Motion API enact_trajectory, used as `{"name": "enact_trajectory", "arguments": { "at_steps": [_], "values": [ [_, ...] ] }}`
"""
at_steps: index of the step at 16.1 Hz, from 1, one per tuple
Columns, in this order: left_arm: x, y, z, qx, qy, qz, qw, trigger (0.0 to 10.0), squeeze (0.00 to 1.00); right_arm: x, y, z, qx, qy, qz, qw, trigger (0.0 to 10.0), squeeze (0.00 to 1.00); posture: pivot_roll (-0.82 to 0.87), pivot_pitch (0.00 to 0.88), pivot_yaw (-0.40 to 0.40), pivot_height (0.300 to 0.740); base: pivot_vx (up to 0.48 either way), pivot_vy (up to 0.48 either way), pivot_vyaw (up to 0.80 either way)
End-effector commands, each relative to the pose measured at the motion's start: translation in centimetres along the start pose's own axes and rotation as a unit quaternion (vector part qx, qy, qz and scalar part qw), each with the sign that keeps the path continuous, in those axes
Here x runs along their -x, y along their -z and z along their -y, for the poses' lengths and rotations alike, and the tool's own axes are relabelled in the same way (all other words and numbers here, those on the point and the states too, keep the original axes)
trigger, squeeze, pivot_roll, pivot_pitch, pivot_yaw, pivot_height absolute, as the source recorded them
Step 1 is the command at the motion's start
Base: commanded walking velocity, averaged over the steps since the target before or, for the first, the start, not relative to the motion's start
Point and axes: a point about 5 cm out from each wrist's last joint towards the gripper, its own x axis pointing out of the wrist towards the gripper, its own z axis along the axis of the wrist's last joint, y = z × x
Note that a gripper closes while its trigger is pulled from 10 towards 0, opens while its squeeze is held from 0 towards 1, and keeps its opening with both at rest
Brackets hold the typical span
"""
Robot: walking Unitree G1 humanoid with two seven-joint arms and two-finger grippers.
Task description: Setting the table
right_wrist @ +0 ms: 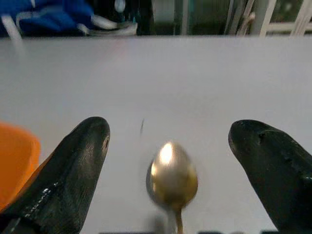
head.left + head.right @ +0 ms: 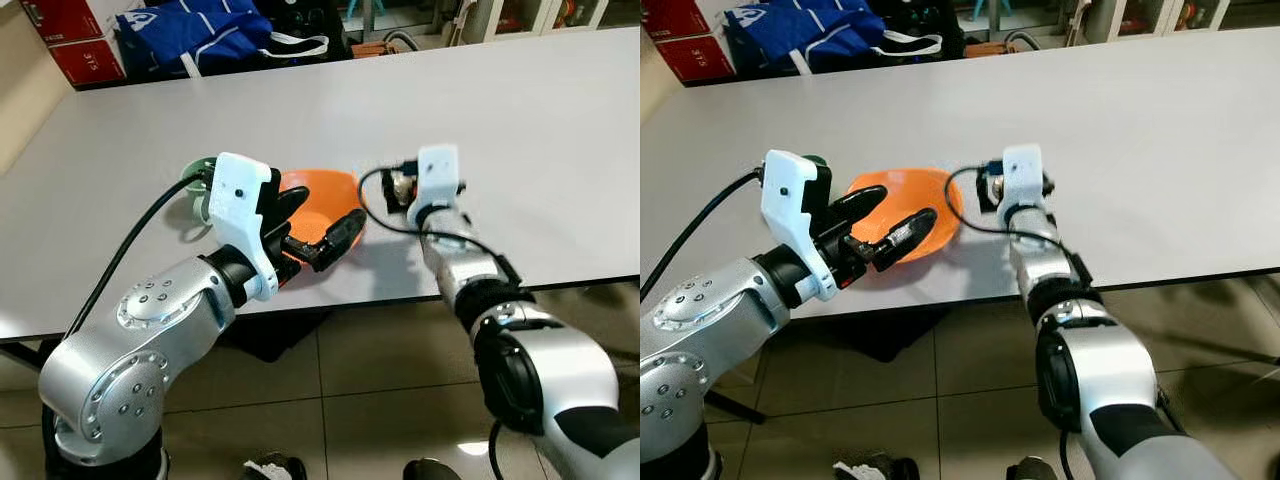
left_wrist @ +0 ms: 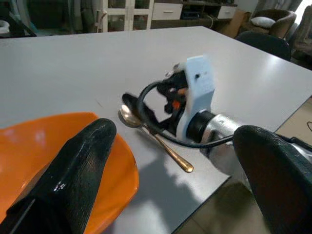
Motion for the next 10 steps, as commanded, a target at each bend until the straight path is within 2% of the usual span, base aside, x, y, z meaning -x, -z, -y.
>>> {"name": "enact_trajectory", "arguments": {
  "at_steps": [1,2,6,9,10],
  "values": [
    [-0.2,-0.3,-0.3,-0.009,-0.005,0.004,1.0,10.0,0.0,-0.5,-2.1,-0.1,-0.006,-0.005,0.038,0.999,10.0,0.0,-0.01,0.04,0.107,0.74,0.0,0.0,0.0],
    [-0.3,-0.3,-0.4,-0.009,-0.006,0.006,1.0,10.0,0.0,-0.6,-2.4,0.0,-0.004,-0.004,0.044,0.999,10.0,0.0,-0.01,0.037,0.106,0.74,0.0,0.0,0.0],
    [-1.0,-0.7,-1.2,-0.013,-0.018,0.028,0.999,10.0,0.0,-1.3,-6.3,1.7,0.004,0.012,0.114,0.993,10.0,0.0,-0.04,0.002,0.098,0.74,0.0,0.0,0.0],
    [-1.2,-1.3,-3.2,-0.016,-0.071,0.063,0.995,10.0,0.0,-1.2,-8.6,3.8,0.021,0.029,0.161,0.986,10.0,0.0,-0.08,0.0,0.093,0.74,0.0,0.0,0.0],
    [-1.0,-1.3,-4.3,-0.017,-0.1,0.071,0.992,10.0,0.0,-1.1,-9.3,5.3,0.028,0.044,0.175,0.983,10.0,0.0,-0.09,0.0,0.09,0.74,0.0,0.0,0.0]
  ]
}}
